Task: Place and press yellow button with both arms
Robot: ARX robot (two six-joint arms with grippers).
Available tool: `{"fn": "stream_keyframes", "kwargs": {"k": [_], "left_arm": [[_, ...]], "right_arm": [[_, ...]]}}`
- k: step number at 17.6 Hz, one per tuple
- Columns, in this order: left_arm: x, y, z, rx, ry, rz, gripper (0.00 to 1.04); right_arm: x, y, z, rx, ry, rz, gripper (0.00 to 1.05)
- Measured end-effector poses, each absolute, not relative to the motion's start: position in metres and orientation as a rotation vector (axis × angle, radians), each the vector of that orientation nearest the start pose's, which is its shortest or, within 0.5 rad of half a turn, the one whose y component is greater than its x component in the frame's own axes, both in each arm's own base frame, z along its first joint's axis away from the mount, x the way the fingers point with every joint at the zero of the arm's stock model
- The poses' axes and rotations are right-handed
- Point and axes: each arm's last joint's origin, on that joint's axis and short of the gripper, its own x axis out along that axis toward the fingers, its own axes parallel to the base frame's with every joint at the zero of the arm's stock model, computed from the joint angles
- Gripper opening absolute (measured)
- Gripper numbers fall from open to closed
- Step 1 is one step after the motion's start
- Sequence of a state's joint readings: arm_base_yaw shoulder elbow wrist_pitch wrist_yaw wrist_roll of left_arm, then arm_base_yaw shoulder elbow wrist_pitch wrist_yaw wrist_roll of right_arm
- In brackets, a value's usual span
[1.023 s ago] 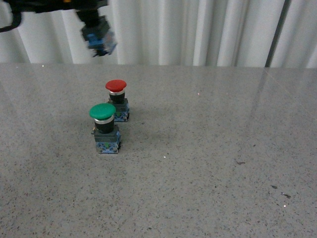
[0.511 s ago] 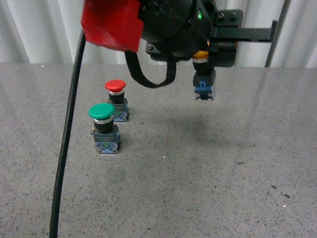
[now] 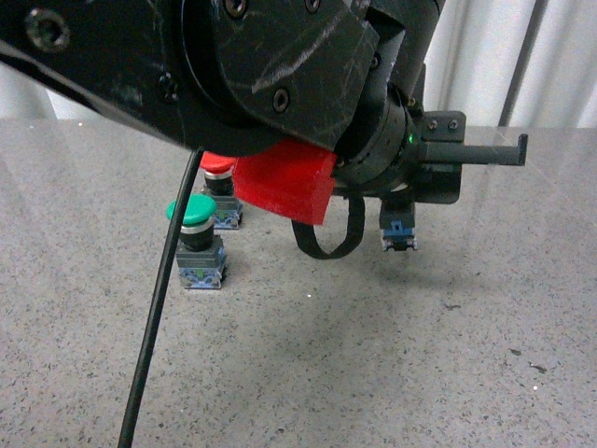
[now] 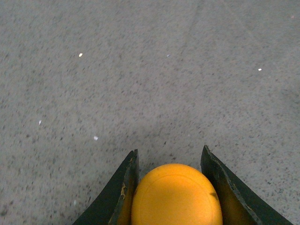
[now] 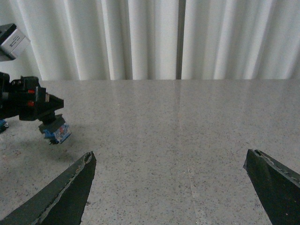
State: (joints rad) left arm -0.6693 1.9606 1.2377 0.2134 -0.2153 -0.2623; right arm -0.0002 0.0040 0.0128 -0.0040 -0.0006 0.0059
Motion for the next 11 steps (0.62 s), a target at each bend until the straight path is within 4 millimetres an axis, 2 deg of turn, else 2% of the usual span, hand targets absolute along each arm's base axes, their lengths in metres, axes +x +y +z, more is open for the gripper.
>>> {"fn": "stream_keyframes", "kwargs": {"k": [2, 8, 11], "left_arm": [[0.336, -0.258, 0.175, -0.046, 0.529, -0.335, 0.34], [0.337, -0.259, 0.168, -0.062, 0.536, -0.315, 0.37], [0.338, -0.259, 0.166, -0.062, 0.543, -0.31, 0.68]], "right_arm": [[0.097, 0.0, 0.167, 0.006, -0.005, 0.0, 0.98], [0.097, 0.0, 0.167, 0.006, -0.005, 0.0, 0.98], [0.097, 0.0, 0.167, 0.006, -0.004, 0.0, 0.98]]}}
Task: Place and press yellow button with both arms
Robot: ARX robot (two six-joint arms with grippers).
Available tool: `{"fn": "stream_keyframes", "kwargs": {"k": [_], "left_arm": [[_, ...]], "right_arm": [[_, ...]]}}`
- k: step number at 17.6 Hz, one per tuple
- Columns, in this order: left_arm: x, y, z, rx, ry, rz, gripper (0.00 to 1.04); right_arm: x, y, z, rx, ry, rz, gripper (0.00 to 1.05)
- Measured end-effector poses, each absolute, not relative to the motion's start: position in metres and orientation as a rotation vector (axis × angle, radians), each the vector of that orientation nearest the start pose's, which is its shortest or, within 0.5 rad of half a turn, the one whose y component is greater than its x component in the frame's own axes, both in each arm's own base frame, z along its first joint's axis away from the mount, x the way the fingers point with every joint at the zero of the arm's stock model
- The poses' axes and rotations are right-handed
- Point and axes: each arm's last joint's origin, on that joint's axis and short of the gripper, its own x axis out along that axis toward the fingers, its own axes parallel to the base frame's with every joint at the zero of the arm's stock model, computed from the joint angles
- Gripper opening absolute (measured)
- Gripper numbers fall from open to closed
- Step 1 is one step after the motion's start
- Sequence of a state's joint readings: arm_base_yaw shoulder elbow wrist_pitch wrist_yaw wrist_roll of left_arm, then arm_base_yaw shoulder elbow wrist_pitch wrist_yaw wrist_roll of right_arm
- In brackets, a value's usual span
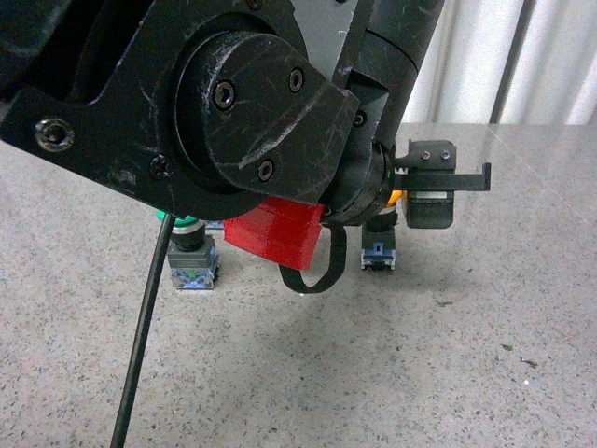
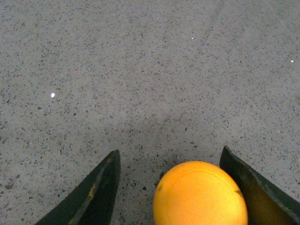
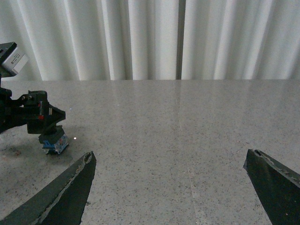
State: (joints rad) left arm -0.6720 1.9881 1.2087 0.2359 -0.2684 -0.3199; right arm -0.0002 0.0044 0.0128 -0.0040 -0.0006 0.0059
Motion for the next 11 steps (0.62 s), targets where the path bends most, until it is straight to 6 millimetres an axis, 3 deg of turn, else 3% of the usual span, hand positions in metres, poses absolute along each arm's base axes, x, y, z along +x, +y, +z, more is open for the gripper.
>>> {"fn": "stream_keyframes", "kwargs": {"k": [3, 6, 7, 8, 9, 11], "left_arm": [[0.338, -0.259, 0.17, -0.08, 0.523, -0.318, 0.99], [0.339, -0.254, 0.189, -0.096, 0.467, -0.321, 0.98], [0.34, -0.249, 0.204, -0.109, 0.419, -0.323, 0.98], [0.34, -0.237, 0.227, -0.122, 0.339, -0.318, 0.98], [0.336, -0.212, 0.259, -0.119, 0.221, -0.296, 0.98], [0.313, -0.163, 0.296, -0.046, 0.072, -0.236, 0.98]], "right_arm": [[0.097, 0.0, 0.167, 0.006, -0.005, 0.0, 0.98], [0.097, 0.0, 0.167, 0.006, -0.005, 0.0, 0.98], [0.097, 0.0, 0.167, 0.006, -0.004, 0.0, 0.98], [0.097, 0.0, 0.167, 0.006, -0.005, 0.0, 0.98], [0.097, 0.0, 0.167, 0.006, -0.005, 0.0, 0.98], [0.097, 0.0, 0.167, 0.006, -0.005, 0.0, 0.98]]}}
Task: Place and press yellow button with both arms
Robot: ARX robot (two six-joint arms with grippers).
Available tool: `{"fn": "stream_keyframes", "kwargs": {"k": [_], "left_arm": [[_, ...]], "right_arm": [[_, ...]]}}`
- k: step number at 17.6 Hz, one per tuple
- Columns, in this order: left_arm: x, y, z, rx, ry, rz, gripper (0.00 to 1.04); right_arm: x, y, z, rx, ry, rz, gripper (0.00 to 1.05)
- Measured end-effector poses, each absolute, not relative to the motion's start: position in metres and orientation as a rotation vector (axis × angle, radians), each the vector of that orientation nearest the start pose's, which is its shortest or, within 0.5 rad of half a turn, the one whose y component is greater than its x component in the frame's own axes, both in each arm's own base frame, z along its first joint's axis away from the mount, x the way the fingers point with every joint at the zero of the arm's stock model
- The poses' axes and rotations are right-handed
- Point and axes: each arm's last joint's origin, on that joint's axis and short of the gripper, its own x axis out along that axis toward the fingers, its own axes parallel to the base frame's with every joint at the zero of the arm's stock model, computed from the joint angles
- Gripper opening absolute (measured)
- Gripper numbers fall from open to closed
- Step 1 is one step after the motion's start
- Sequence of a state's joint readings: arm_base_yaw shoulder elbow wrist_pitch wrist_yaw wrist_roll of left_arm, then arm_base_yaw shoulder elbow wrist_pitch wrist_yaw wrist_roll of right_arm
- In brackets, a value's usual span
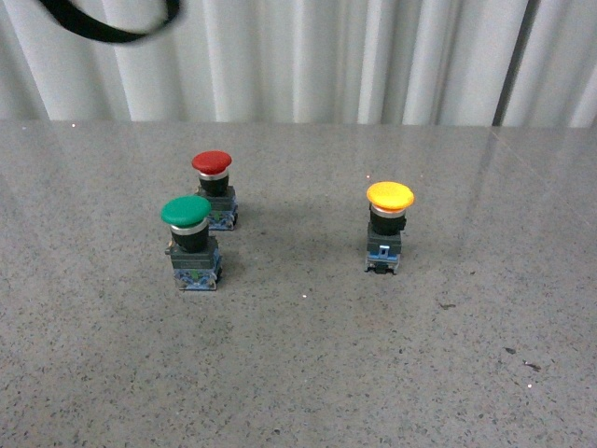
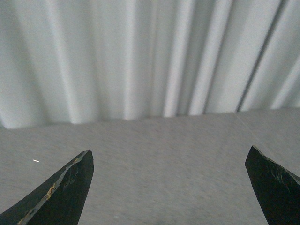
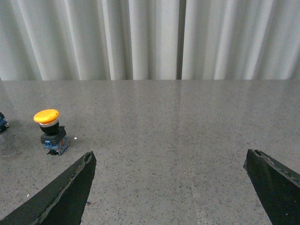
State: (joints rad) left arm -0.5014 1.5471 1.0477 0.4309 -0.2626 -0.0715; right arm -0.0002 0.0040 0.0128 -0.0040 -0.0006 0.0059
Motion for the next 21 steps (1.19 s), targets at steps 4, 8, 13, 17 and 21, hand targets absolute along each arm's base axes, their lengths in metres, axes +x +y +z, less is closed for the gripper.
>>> {"fn": "stream_keyframes", "kwargs": {"k": [4, 8, 13, 17, 21], "left_arm": [[0.219, -0.069, 0.316, 0.212, -0.072, -0.125, 0.98], [0.153, -0.021, 0.281, 0.154, 0.002, -0.006, 0.77], [0.134, -0.001, 0.233, 0.025, -0.002, -0.003, 0.36], [0.125, 0.0, 0.21, 0.005, -0.001, -0.003, 0.02], [0.119, 0.0, 0.194, 0.004, 0.006, 0.0, 0.02]], "right_arm": [[0.097, 0.0, 0.167, 0.006, -0.005, 0.0, 0.98], [0.097, 0.0, 0.167, 0.006, -0.005, 0.0, 0.98], [0.097, 0.0, 0.167, 0.006, -0.005, 0.001, 0.98], [0.097, 0.0, 0.167, 0.006, -0.004, 0.0, 0.98], [0.097, 0.0, 0.167, 0.006, -0.004, 0.0, 0.98]]}}
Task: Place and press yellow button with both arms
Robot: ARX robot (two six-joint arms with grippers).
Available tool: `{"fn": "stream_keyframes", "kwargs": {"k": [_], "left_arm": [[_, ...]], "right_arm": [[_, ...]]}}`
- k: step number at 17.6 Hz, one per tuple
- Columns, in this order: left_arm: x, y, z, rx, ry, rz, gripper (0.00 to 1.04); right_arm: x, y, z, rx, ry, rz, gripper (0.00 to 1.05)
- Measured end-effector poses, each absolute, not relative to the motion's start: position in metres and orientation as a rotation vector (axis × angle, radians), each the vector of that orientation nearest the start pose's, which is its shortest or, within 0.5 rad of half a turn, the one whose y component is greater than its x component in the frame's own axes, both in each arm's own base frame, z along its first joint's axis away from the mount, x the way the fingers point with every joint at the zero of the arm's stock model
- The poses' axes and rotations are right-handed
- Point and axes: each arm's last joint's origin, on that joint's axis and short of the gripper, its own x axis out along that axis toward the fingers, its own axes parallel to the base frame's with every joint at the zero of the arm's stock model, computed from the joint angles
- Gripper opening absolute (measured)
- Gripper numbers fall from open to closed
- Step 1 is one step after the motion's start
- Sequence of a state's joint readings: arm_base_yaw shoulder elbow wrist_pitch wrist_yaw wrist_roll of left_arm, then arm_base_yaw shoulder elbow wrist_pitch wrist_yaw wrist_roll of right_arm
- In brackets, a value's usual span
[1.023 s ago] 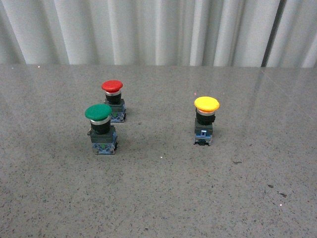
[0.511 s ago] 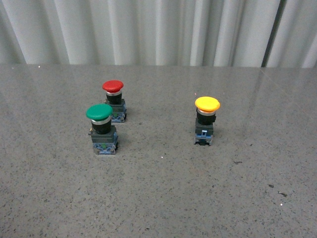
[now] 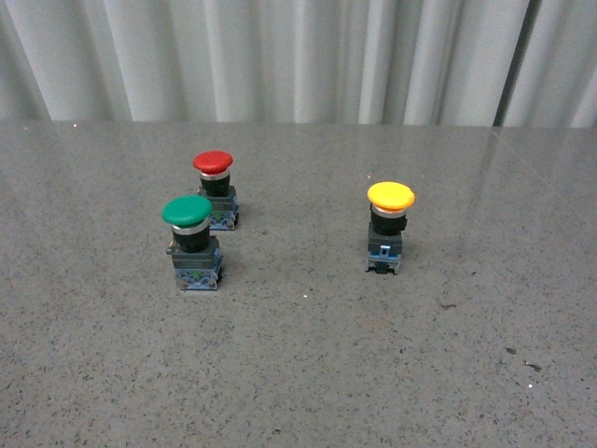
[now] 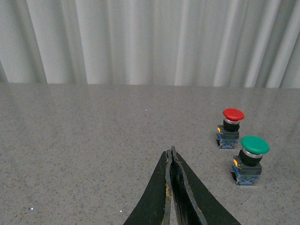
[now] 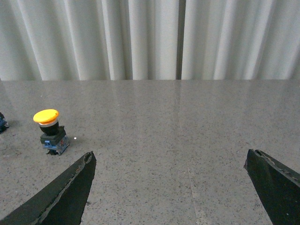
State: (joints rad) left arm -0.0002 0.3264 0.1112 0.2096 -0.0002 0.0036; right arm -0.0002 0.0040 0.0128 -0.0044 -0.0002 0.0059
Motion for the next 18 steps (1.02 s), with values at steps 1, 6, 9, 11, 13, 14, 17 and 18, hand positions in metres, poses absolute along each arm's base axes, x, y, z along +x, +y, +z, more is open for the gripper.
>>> {"fn": "stream_keyframes", "kwargs": {"k": [1, 6, 9, 11, 13, 14, 17, 18], "left_arm": [[0.117, 0.0, 0.192, 0.004, 0.002, 0.0, 0.02], [0.112, 0.0, 0.181, 0.004, 0.004, 0.0, 0.02], [0.11, 0.0, 0.179, 0.004, 0.0, 0.0, 0.02], [0.108, 0.0, 0.177, 0.004, -0.001, 0.0, 0.02], [0.099, 0.0, 0.163, 0.003, 0.055, -0.004, 0.02], [0.097, 0.0, 0.17, 0.003, -0.021, 0.0, 0.02], [0.098, 0.0, 0.167, 0.003, 0.002, 0.0, 0.02], [0.098, 0.0, 0.168, 0.003, -0.004, 0.0, 0.02]], "right_arm": [[0.097, 0.0, 0.167, 0.006, -0.004, 0.0, 0.98], [0.097, 0.0, 0.167, 0.006, -0.004, 0.0, 0.98], [0.097, 0.0, 0.167, 0.006, -0.004, 0.0, 0.98], [0.097, 0.0, 0.167, 0.006, -0.004, 0.0, 0.98], [0.097, 0.0, 0.167, 0.006, -0.004, 0.0, 0.98], [0.097, 0.0, 0.167, 0.006, -0.004, 0.0, 0.98], [0.097, 0.0, 0.167, 0.006, -0.004, 0.0, 0.98], [0.097, 0.0, 0.167, 0.006, -0.003, 0.0, 0.98]]}}
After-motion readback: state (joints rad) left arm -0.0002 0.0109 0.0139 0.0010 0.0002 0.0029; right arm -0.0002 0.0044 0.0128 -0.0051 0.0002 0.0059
